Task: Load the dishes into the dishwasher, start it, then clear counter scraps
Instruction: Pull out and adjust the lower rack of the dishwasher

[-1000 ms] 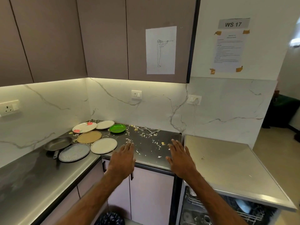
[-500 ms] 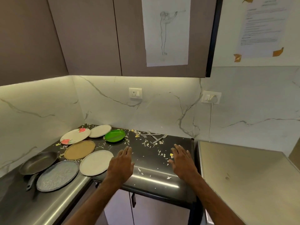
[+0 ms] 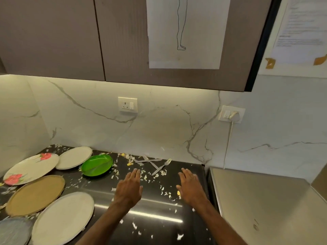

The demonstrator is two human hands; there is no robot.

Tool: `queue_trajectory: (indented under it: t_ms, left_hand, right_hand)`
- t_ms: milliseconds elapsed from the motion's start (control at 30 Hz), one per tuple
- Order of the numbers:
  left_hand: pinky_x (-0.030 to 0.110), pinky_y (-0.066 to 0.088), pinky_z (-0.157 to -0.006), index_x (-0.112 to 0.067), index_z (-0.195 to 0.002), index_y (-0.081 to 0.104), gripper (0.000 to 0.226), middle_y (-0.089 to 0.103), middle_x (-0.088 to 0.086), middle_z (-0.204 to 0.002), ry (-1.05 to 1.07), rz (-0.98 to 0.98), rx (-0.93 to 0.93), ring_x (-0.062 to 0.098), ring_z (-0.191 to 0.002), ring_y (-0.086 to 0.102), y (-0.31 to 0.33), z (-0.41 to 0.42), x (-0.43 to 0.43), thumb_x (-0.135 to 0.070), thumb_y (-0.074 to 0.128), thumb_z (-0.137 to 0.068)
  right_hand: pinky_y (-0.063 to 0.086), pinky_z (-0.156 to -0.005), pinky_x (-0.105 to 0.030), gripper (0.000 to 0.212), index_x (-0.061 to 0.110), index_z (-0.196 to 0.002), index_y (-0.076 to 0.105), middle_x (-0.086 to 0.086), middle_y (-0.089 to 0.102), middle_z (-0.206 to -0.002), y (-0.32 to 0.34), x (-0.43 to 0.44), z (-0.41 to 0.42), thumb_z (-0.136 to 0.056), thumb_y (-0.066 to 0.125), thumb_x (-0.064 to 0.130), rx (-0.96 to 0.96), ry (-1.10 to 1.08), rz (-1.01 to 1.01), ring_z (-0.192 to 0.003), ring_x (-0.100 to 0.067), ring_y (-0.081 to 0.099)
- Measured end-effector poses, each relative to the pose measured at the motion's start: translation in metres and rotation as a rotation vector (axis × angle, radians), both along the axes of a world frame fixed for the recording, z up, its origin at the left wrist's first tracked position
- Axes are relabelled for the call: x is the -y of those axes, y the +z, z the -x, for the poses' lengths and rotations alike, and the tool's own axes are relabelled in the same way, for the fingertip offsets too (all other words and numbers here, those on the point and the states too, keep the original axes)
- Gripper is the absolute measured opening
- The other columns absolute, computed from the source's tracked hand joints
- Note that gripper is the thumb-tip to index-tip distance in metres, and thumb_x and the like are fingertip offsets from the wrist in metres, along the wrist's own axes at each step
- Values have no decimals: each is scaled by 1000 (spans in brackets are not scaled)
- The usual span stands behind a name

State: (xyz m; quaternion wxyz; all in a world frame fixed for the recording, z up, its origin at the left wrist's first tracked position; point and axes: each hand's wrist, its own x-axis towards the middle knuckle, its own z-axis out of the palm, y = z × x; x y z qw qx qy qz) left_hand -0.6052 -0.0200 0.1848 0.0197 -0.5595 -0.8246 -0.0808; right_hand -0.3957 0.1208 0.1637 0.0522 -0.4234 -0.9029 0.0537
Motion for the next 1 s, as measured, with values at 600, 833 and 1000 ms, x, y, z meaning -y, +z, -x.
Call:
queue_trajectory:
  t_ms: [600, 833, 1000]
  left_hand:
    - [38, 47, -103, -20, -141, 43, 50, 53, 1, -140, -7, 345, 282, 19, -123, 54, -104, 75, -123, -23, 59, -94]
    - [42, 32, -117, -16, -156, 20, 95, 14, 8, -165, 28, 550, 297, 31, -148, 24, -144, 75, -132, -20, 79, -81]
    - [44, 34, -116, -19, -158, 12, 97, 4, 3, -167, 49, 590, 304, 31, -151, 16, -149, 75, -133, -14, 75, -85]
  right_hand:
    - [37, -112, -44, 45, 15, -142, 44, -6, 48, -145, -74, -128, 111, -101, 50, 29, 161, 25, 281, -133, -24, 46]
    - [27, -119, -49, 67, 20, -155, 27, -4, 25, -162, -96, -204, 152, -95, 50, 2, 134, 88, 276, -149, -22, 24]
    - [22, -121, -51, 69, 22, -156, 26, 0, 17, -165, -113, -241, 170, -95, 48, 0, 197, 169, 233, -152, -20, 15]
